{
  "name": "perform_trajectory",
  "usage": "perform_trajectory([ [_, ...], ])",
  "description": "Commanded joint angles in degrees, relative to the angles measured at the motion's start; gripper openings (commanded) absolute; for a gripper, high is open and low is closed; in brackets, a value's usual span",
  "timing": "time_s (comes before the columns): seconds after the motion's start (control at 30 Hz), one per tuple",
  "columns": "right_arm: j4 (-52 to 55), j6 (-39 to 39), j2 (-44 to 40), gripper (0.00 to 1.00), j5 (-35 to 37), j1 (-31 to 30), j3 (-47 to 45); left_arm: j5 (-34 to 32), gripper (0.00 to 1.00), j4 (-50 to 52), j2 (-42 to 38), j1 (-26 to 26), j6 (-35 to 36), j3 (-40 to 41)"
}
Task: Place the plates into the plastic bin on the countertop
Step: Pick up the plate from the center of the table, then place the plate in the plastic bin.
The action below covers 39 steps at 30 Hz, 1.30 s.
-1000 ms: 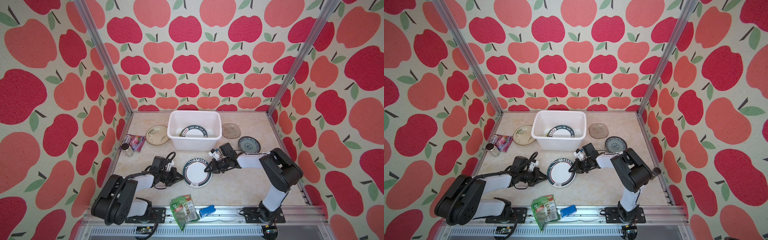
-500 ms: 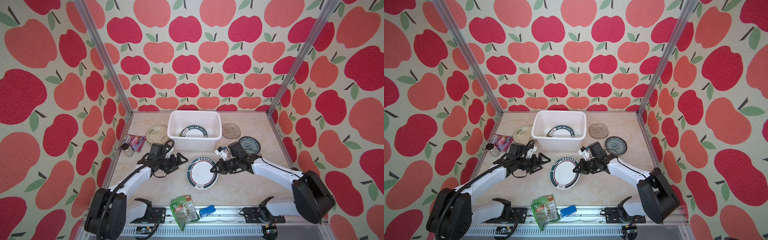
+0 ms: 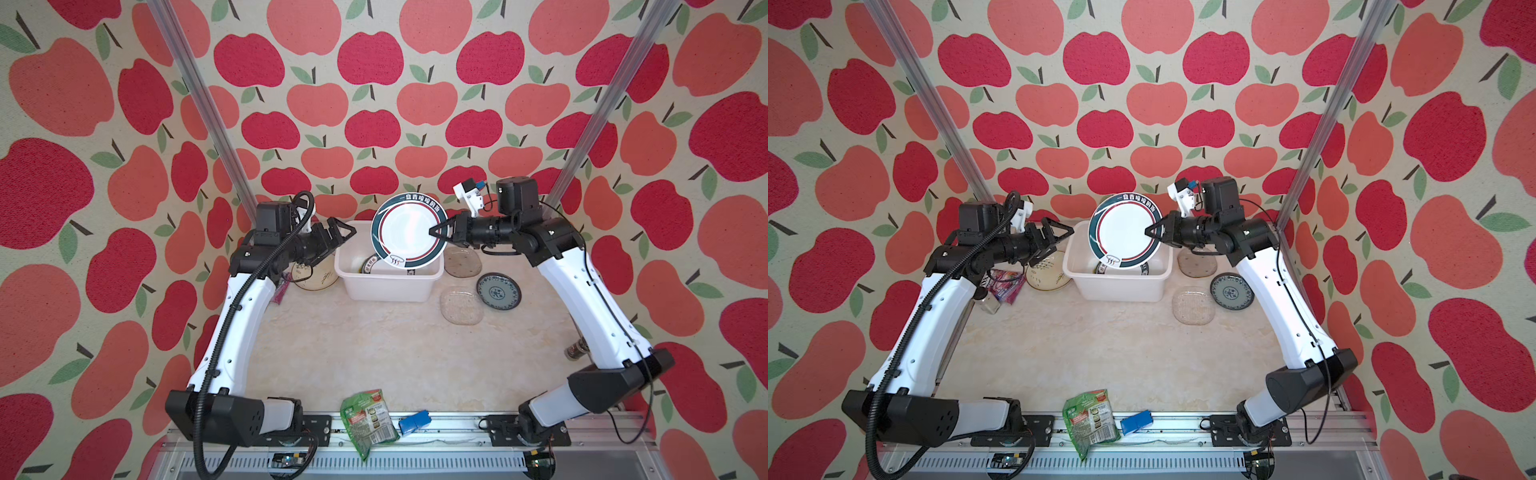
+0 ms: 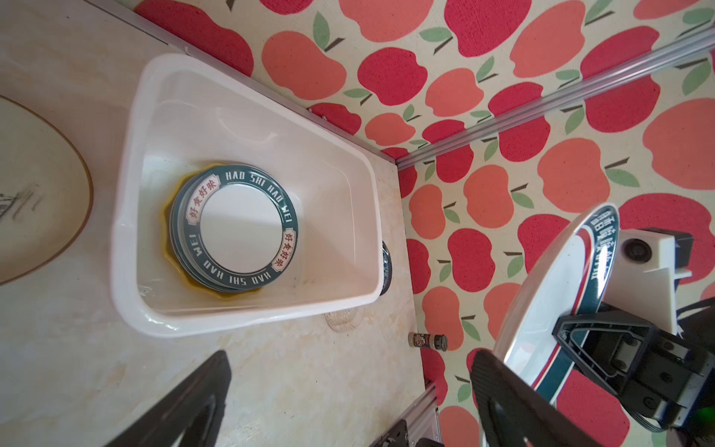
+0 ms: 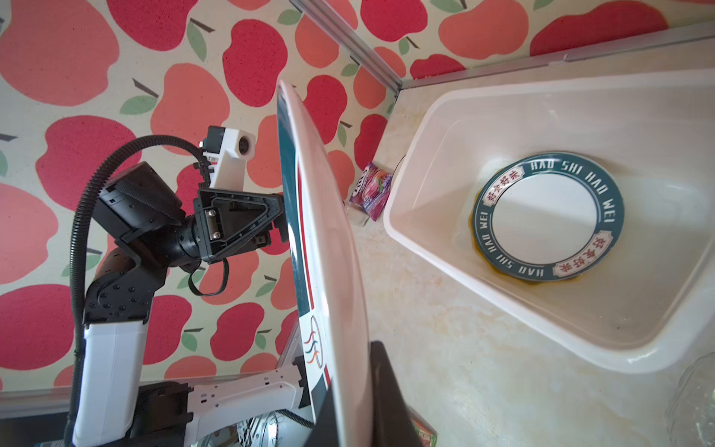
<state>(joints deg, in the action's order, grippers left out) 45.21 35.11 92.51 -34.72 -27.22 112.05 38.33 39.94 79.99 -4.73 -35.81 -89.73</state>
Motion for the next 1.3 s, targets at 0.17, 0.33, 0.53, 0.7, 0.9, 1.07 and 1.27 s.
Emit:
perform_trajectory([
  [0.17, 12.7, -1.2, 23.5, 0.00, 2.5, 1.0, 25.4, -3.8, 0.99, 12.8, 18.0, -0.3, 9.0, -19.0],
  [0.33, 17.8, -3.3, 31.3, 0.00, 2.7, 1.2, 31.8, -5.9, 1.00, 14.1, 24.1, -1.4, 11.5, -24.3],
  [0.53, 20.1, -4.7, 35.9, 0.00, 0.7, 1.2, 31.6, -7.9, 0.99, 17.3, 30.5, -3.2, 15.4, -30.2],
  [0.7, 22.5, -6.7, 39.1, 0.00, 2.1, 0.5, 30.9, -7.9, 0.99, 19.0, 34.8, -4.0, 16.4, -35.7],
  [0.9, 21.3, -6.6, 42.9, 0.00, 4.3, -0.8, 31.6, -6.9, 1.00, 19.1, 36.4, -3.4, 16.1, -38.0],
  [1.07, 21.1, -4.6, 47.0, 0.00, 7.3, -1.3, 34.9, -7.2, 1.00, 19.0, 36.5, -3.4, 15.9, -37.8],
  [1.27, 21.9, -2.8, 49.5, 0.09, 9.0, -1.4, 36.6, -8.3, 1.00, 19.7, 35.6, -3.4, 16.3, -36.6],
])
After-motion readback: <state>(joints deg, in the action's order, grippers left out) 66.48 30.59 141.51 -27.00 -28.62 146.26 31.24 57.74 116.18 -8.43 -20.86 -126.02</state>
